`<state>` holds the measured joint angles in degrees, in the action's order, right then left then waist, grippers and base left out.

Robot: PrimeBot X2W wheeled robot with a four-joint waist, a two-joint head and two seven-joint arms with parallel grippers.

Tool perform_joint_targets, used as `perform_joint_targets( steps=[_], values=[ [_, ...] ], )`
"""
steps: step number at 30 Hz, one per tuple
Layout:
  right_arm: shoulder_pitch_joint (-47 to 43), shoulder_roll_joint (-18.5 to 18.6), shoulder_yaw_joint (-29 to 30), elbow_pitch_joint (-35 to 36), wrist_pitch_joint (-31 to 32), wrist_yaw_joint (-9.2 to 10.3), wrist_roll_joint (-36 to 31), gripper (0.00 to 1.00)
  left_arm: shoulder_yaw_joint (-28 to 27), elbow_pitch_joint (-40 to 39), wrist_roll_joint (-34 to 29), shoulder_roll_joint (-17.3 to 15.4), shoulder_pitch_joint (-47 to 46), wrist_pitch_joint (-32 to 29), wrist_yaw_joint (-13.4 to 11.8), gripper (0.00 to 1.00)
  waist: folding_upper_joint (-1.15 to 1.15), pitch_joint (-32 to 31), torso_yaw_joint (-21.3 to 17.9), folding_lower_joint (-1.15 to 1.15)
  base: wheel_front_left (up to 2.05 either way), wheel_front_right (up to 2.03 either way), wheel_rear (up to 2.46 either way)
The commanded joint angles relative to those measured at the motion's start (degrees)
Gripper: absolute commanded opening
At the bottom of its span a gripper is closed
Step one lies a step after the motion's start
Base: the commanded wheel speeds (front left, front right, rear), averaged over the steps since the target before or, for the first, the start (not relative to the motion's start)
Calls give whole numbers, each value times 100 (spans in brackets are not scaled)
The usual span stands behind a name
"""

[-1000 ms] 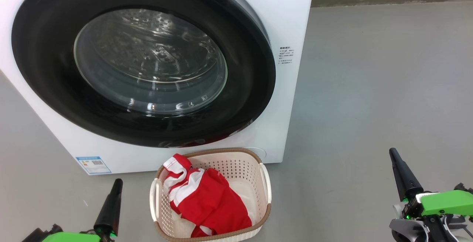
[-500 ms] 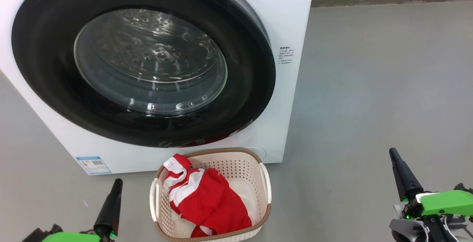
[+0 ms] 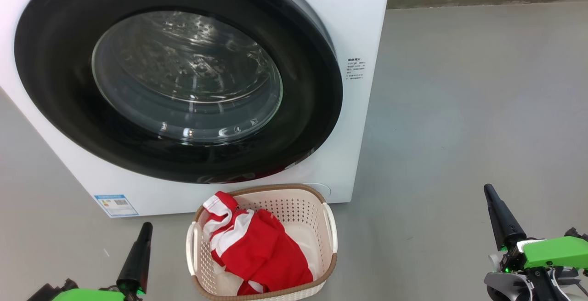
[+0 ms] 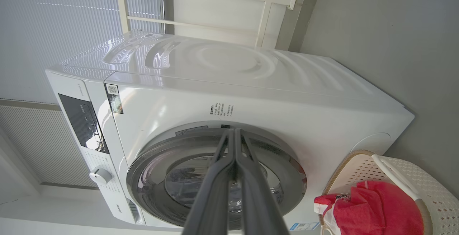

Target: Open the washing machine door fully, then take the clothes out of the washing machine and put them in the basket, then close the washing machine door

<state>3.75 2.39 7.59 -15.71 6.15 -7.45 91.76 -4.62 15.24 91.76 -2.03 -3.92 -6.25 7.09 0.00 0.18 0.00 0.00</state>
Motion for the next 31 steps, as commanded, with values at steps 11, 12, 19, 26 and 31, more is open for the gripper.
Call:
perform_joint_targets(
  steps=[11, 12, 19, 26, 31],
  values=[
    [243, 49, -105, 168, 35, -3, 39, 0, -190, -120, 40, -85, -226, -24, 40, 0, 0, 0, 0, 0, 0, 0, 0],
    [243, 49, -105, 168, 35, -3, 39, 0, -190, -120, 40, -85, -226, -24, 40, 0, 0, 0, 0, 0, 0, 0, 0],
    [243, 49, -106, 168, 35, -3, 39, 0, -190, -120, 40, -85, -226, -24, 40, 0, 0, 0, 0, 0, 0, 0, 0],
    [243, 49, -106, 168, 35, -3, 40, 0, -190, -120, 41, -85, -226, -24, 40, 0, 0, 0, 0, 0, 0, 0, 0],
    [243, 49, -106, 168, 35, -3, 40, 0, -190, -120, 41, -85, -226, -24, 40, 0, 0, 0, 0, 0, 0, 0, 0]
  ],
)
